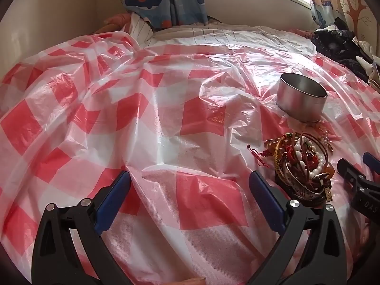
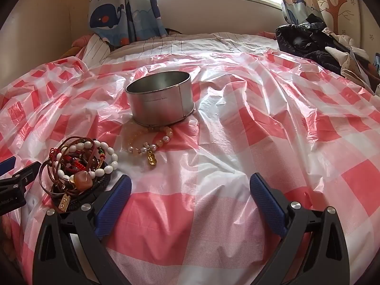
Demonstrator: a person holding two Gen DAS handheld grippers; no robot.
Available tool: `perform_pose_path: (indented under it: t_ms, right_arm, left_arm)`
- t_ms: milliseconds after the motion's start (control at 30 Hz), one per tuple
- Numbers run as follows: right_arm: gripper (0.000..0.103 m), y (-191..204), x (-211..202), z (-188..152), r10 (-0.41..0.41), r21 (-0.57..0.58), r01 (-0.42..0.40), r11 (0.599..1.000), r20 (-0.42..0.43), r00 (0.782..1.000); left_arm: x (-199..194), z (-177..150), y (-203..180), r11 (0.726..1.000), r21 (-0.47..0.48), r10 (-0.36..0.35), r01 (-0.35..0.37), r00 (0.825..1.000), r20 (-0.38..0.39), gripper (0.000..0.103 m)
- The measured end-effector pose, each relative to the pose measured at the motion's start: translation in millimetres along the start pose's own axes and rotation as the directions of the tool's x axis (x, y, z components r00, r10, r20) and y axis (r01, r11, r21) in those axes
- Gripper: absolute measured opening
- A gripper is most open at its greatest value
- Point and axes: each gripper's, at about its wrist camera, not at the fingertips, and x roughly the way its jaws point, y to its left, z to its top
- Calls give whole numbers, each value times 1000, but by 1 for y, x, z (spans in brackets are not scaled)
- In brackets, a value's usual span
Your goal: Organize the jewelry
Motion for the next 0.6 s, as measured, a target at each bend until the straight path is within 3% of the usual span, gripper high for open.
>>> perform_pose_path:
  t_ms: [600]
  right_arm:
    - [95, 0, 0, 0, 0, 0, 0, 1000, 0, 1000]
  left_arm:
    - [13, -6, 4, 999, -29, -15, 13, 997, -76, 96]
